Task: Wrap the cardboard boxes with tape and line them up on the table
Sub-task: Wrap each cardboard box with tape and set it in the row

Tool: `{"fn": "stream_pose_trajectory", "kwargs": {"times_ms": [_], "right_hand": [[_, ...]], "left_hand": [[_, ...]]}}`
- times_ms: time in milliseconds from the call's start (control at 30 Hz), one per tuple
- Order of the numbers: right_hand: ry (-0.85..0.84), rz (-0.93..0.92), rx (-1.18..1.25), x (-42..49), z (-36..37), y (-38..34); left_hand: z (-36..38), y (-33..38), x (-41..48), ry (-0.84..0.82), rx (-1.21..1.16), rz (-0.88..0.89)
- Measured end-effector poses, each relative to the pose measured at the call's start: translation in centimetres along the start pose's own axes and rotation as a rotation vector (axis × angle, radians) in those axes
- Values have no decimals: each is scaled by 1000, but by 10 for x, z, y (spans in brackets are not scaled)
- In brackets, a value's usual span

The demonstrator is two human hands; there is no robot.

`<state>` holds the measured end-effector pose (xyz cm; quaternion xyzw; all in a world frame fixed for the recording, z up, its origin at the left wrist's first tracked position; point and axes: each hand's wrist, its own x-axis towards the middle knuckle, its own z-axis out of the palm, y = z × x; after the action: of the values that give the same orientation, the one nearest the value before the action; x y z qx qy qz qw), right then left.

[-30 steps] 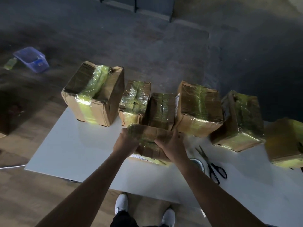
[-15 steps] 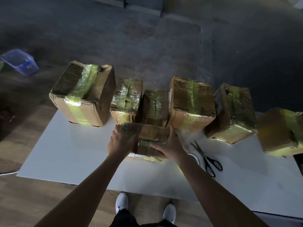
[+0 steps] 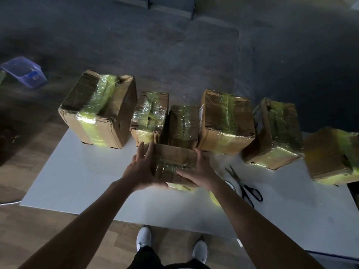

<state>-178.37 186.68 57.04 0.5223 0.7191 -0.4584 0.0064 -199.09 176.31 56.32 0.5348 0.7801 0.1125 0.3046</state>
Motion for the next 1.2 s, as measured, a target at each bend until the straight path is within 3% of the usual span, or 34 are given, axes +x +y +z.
{"fn": "stream_pose_trajectory", "kwargs": {"times_ms": [133, 267, 367, 433, 600, 700, 800, 967, 1100, 1200], "right_hand": [[-6, -43, -20, 1, 0, -2], [94, -34, 26, 5, 6, -2], [74, -31, 94, 7, 7, -3], [40, -41, 138, 6, 5, -6], [-50, -54, 356, -6, -6, 2], [-8, -53, 499, -12, -14, 8], [15, -108, 623, -10, -20, 6], [104, -25, 513, 0, -33, 6], [49, 89, 616, 6, -40, -6], [123, 120, 528, 11, -42, -15]], "left_hand": [[6, 6, -4, 85, -18, -4], [0, 9, -6, 47, 88, 4], [9, 19, -12, 231, 468, 301], [27, 31, -18, 272, 520, 478], [53, 57, -18, 198, 597, 383], [44, 55, -21, 239, 522, 461], [33, 47, -28, 333, 294, 530], [30, 50, -35, 368, -203, 367], [27, 56, -34, 373, -354, 346], [19, 59, -32, 375, -282, 361]]}}
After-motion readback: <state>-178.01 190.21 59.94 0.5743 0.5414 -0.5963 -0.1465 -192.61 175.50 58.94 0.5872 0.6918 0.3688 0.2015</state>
